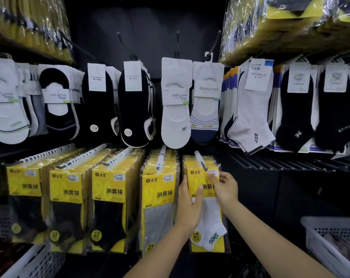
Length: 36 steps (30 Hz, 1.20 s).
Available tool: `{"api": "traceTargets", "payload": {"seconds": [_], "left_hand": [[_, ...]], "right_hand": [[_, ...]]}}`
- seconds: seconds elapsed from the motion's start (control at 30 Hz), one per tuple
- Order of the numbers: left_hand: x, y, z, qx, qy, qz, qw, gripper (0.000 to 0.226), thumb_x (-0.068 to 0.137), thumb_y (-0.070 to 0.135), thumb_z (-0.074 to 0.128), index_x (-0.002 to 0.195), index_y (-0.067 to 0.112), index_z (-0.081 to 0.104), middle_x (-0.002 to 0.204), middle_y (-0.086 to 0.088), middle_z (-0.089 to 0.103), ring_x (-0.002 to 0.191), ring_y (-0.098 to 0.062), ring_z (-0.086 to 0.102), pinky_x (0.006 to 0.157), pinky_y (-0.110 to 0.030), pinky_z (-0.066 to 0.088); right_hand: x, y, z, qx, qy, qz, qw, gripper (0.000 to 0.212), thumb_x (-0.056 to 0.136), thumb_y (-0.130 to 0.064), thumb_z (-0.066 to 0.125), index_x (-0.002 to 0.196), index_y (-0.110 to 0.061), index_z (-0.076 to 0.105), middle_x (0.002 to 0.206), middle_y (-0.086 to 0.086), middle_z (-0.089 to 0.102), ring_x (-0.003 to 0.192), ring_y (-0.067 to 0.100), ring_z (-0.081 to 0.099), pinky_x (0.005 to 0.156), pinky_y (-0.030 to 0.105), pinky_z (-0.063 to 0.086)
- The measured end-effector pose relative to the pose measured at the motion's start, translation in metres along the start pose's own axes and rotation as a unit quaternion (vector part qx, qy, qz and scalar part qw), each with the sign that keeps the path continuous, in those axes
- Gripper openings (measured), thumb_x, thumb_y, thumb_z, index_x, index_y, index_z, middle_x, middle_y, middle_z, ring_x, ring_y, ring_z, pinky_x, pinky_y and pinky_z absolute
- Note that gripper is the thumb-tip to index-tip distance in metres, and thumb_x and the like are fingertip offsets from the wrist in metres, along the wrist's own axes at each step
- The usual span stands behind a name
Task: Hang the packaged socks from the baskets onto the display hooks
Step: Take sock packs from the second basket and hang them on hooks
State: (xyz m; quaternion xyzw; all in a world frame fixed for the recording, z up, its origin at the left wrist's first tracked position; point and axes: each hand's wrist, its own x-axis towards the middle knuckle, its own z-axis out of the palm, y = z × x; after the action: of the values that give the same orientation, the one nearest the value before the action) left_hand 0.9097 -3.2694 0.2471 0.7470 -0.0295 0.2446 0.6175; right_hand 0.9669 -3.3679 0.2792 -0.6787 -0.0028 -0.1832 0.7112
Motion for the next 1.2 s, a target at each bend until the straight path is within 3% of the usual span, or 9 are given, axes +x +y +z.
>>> {"api": "traceTargets", "payload": {"seconds": [0.13, 0.37, 0.53, 0.63, 0.8, 0.87, 1.0, 1.1, 1.2], "left_hand": [[-0.002, -0.007, -0.001, 0.034, -0.007, 0.009, 0.999, 0.067, 0.096, 0.043, 0.045, 0.151, 0.024, 0.011, 0.156, 0.009, 0.018, 0.142, -0.007, 0.018, 0.116, -0.035, 0.025], [-0.080, -0.056, -0.042, 0.042, -0.061, -0.077, 0.994, 0.060, 0.097, 0.042, 0.044, 0.149, 0.020, 0.024, 0.149, 0.008, 0.034, 0.138, -0.009, 0.030, 0.112, -0.024, 0.027], [-0.192, -0.133, -0.107, 0.066, -0.056, -0.199, 0.976, 0.045, 0.097, 0.039, 0.044, 0.139, 0.025, 0.038, 0.124, 0.014, 0.050, 0.117, -0.005, 0.047, 0.096, -0.017, 0.038], [-0.268, -0.185, -0.148, 0.096, -0.018, -0.275, 0.956, 0.028, 0.098, 0.029, 0.046, 0.124, 0.020, 0.049, 0.112, 0.014, 0.057, 0.105, -0.004, 0.054, 0.082, -0.005, 0.040], [-0.359, -0.270, -0.195, 0.191, 0.018, -0.410, 0.892, 0.018, 0.097, 0.018, 0.050, 0.090, 0.007, 0.062, 0.087, -0.015, 0.067, 0.094, -0.036, 0.065, 0.082, -0.043, 0.051], [-0.380, -0.299, -0.201, 0.196, 0.012, -0.469, 0.861, 0.035, 0.097, 0.025, 0.050, 0.097, -0.007, 0.064, 0.099, -0.028, 0.067, 0.100, -0.042, 0.063, 0.082, -0.048, 0.050], [-0.403, -0.334, -0.206, 0.232, -0.014, -0.513, 0.826, 0.050, 0.096, 0.036, 0.050, 0.130, -0.001, 0.050, 0.129, -0.020, 0.056, 0.121, -0.034, 0.053, 0.099, -0.034, 0.041], [-0.402, -0.355, -0.215, 0.215, 0.016, -0.510, 0.833, 0.055, 0.094, 0.036, 0.053, 0.135, 0.001, 0.045, 0.134, -0.020, 0.051, 0.121, -0.032, 0.051, 0.097, -0.034, 0.040], [-0.386, -0.375, -0.221, 0.161, 0.024, -0.512, 0.843, 0.062, 0.092, 0.047, 0.048, 0.140, 0.009, 0.039, 0.138, -0.016, 0.048, 0.122, -0.032, 0.050, 0.099, -0.050, 0.045]], "right_hand": [[-0.002, 0.012, 0.002, -0.010, 0.042, 0.026, 0.999, 0.031, 0.080, -0.032, 0.074, 0.098, -0.016, 0.055, 0.083, -0.010, 0.056, 0.073, 0.000, 0.052, 0.057, 0.014, 0.038], [-0.072, 0.058, -0.024, -0.088, 0.057, 0.056, 0.993, 0.044, 0.083, -0.023, 0.072, 0.121, -0.011, 0.055, 0.124, 0.007, 0.050, 0.099, 0.013, 0.050, 0.083, 0.025, 0.042], [-0.184, 0.134, -0.034, -0.075, -0.029, 0.150, 0.985, 0.035, 0.086, -0.013, 0.069, 0.118, -0.007, 0.058, 0.115, 0.004, 0.055, 0.097, 0.015, 0.054, 0.071, 0.013, 0.045], [-0.257, 0.201, -0.036, -0.120, -0.113, 0.250, 0.954, 0.028, 0.085, -0.004, 0.068, 0.111, 0.003, 0.060, 0.106, 0.017, 0.062, 0.095, 0.026, 0.059, 0.080, 0.027, 0.049], [-0.343, 0.306, -0.052, -0.213, -0.218, 0.405, 0.862, 0.005, 0.087, -0.004, 0.065, 0.091, -0.002, 0.062, 0.079, 0.009, 0.058, 0.065, 0.015, 0.051, 0.053, 0.017, 0.040], [-0.365, 0.341, -0.059, -0.233, -0.212, 0.443, 0.839, 0.017, 0.086, -0.008, 0.067, 0.099, 0.003, 0.064, 0.085, 0.012, 0.059, 0.074, 0.018, 0.053, 0.062, 0.022, 0.040], [-0.387, 0.383, -0.060, -0.245, -0.226, 0.476, 0.814, 0.043, 0.085, -0.011, 0.069, 0.123, 0.002, 0.054, 0.107, 0.014, 0.062, 0.096, 0.027, 0.060, 0.074, 0.026, 0.043], [-0.383, 0.407, -0.046, -0.253, -0.198, 0.442, 0.838, 0.053, 0.084, -0.012, 0.070, 0.131, 0.001, 0.047, 0.132, 0.017, 0.053, 0.121, 0.031, 0.052, 0.095, 0.033, 0.043], [-0.370, 0.425, -0.027, -0.242, -0.175, 0.419, 0.857, 0.052, 0.085, -0.015, 0.070, 0.131, -0.003, 0.048, 0.130, 0.011, 0.052, 0.121, 0.026, 0.050, 0.090, 0.026, 0.039]]}}
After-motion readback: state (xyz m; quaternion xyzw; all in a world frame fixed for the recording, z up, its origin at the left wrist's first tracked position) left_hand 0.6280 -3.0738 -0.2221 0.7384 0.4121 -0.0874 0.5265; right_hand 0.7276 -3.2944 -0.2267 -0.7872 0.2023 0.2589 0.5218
